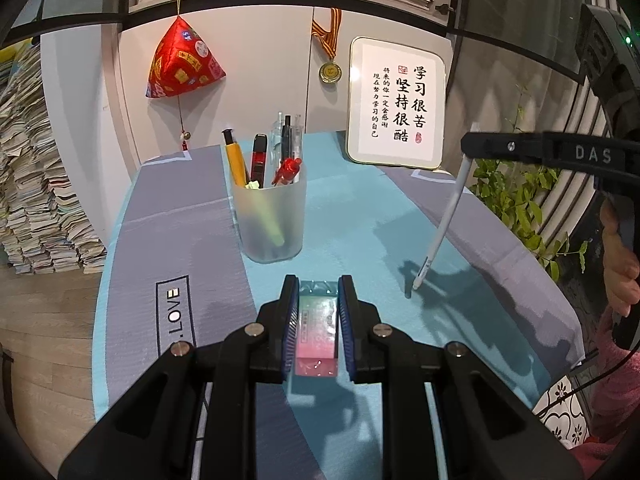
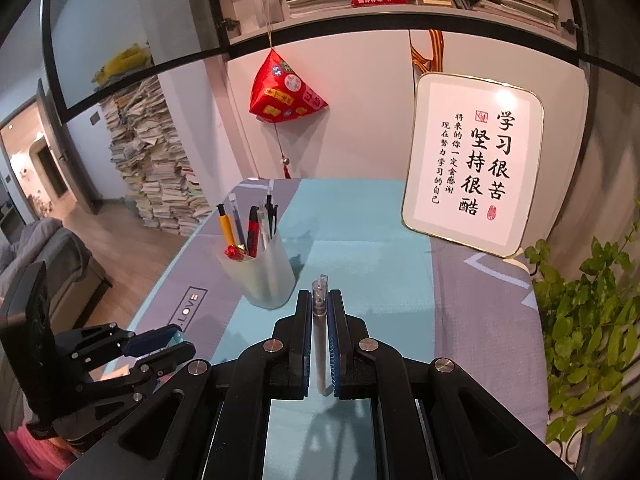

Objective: Organize stationery
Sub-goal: 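Carry the white stick into the frosted cup with the right tool while the left holds the eraser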

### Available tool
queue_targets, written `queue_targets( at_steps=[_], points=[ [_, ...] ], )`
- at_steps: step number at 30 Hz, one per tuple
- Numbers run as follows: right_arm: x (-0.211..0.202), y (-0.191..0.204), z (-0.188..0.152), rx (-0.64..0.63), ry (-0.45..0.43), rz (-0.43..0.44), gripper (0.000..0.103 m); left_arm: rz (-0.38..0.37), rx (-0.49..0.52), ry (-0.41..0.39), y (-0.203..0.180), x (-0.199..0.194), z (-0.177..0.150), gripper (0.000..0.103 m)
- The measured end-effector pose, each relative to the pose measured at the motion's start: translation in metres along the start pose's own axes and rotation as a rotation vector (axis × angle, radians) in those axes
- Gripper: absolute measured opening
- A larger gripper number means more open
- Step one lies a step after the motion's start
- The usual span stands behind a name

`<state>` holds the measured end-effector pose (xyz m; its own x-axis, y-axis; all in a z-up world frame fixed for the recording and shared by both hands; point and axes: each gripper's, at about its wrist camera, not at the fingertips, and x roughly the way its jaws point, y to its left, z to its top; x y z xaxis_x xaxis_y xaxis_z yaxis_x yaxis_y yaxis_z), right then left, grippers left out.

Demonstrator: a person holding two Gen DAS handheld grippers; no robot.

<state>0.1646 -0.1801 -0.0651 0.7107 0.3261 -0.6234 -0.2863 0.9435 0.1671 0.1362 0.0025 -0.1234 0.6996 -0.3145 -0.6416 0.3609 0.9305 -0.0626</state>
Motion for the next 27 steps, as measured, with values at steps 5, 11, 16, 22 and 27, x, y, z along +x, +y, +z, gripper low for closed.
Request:
queue_targets(
  at_steps=[5, 11, 16, 22, 27],
  points=[
    [-0.007, 0.007, 0.008, -0.01, -0.026, 0.001, 0.008, 0.004, -0.012, -0.001, 0.005, -0.001, -0.003, 0.018],
    [-0.009, 0.023, 0.023, -0.036, -0.06, 0.009, 0.008, 0.004, -0.04, -0.005, 0.016, -0.002, -0.005, 0.018],
    [-0.011, 0.04, 0.044, -0.061, -0.102, 0.02, 0.008, 0.012, -0.058, -0.008, 0.027, -0.003, -0.007, 0.018],
    [-0.013, 0.068, 0.078, -0.121, -0.176, 0.013, 0.008, 0.023, -0.08, -0.024, 0.039, -0.008, -0.008, 0.018],
    [0.0, 0.084, 0.093, -0.151, -0.184, 0.007, 0.008, 0.03, -0.097, -0.032, 0.048, -0.011, -0.01, 0.018]
  ],
)
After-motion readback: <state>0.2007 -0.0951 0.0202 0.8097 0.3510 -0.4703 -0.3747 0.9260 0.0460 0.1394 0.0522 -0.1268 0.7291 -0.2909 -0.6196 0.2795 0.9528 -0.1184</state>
